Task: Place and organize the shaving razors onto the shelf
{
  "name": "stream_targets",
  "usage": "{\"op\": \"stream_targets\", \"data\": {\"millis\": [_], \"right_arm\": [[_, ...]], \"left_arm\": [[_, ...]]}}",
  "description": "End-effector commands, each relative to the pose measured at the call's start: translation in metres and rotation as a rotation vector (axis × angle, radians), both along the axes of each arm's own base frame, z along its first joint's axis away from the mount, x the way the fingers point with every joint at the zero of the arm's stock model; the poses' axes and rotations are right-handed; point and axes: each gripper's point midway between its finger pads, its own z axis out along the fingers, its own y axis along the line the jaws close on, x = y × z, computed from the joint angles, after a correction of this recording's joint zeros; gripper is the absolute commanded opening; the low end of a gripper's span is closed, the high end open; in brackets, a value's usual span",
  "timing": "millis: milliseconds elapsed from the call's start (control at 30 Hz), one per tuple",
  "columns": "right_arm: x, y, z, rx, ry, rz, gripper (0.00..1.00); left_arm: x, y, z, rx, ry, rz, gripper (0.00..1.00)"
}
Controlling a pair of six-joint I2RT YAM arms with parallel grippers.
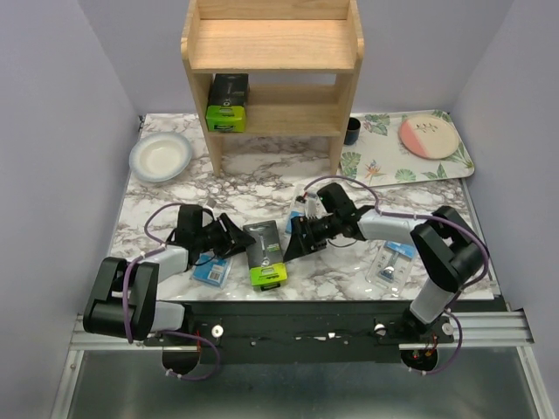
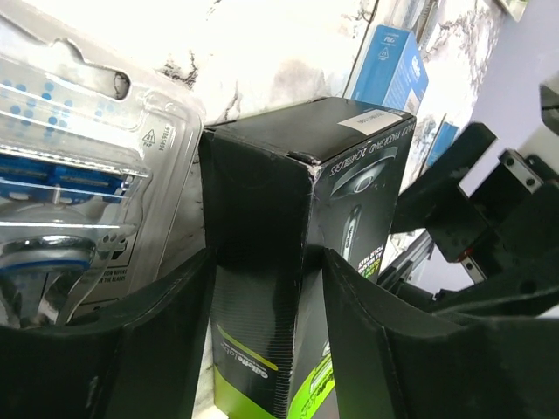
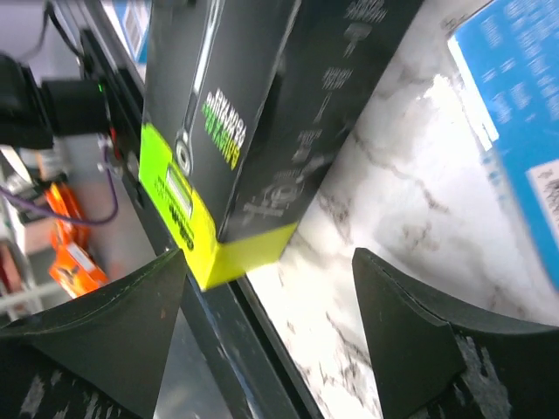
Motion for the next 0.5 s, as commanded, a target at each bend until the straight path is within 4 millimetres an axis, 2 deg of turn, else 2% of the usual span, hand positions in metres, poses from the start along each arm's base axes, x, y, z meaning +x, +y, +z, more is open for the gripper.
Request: {"op": "stream_targets", "data": {"millis": [0, 67, 133, 200, 233, 267, 300, 367, 400, 467], "right_arm": [[0.009, 0.016, -0.004, 0.054, 0.114, -0.094, 0.86], [0.010, 0.023, -0.006, 0.092, 0.141, -0.088, 0.86], [0.012, 0.034, -0.002, 0.128, 0.161, -0.108, 0.86], [0.016, 0.043, -0.010, 0.095, 0.156, -0.104, 0.86], [0.008, 0.041, -0.024, 0.011, 0.188, -0.112, 0.86], [0.014, 0.038, -0.042, -0.077, 0.170, -0.164, 0.85], [0.014, 0.040, -0.043, -0.093, 0.176, -0.169, 0.84], [0.007, 0.051, -0.040, -0.061, 0.183, -0.123, 0.82], [0.009, 0.058, -0.037, -0.050, 0.180, -0.115, 0.82], [0.006, 0.068, -0.029, -0.015, 0.191, -0.085, 0.83]], "left_arm": [[-0.035, 0.034, -0.063, 0.207, 0.158, 0.031, 0.59], [-0.038, 0.032, -0.064, 0.209, 0.147, 0.006, 0.58], [-0.037, 0.032, -0.063, 0.210, 0.140, 0.006, 0.53], [-0.034, 0.031, -0.061, 0.205, 0.120, 0.010, 0.50], [-0.032, 0.031, -0.059, 0.202, 0.108, 0.010, 0.50], [-0.029, 0.028, -0.055, 0.181, 0.098, 0.012, 0.50], [-0.028, 0.026, -0.052, 0.170, 0.091, 0.012, 0.50], [-0.025, 0.023, -0.048, 0.158, 0.078, 0.014, 0.57], [-0.022, 0.022, -0.044, 0.148, 0.070, 0.025, 0.61], [-0.018, 0.020, -0.038, 0.131, 0.053, 0.032, 0.72]]}}
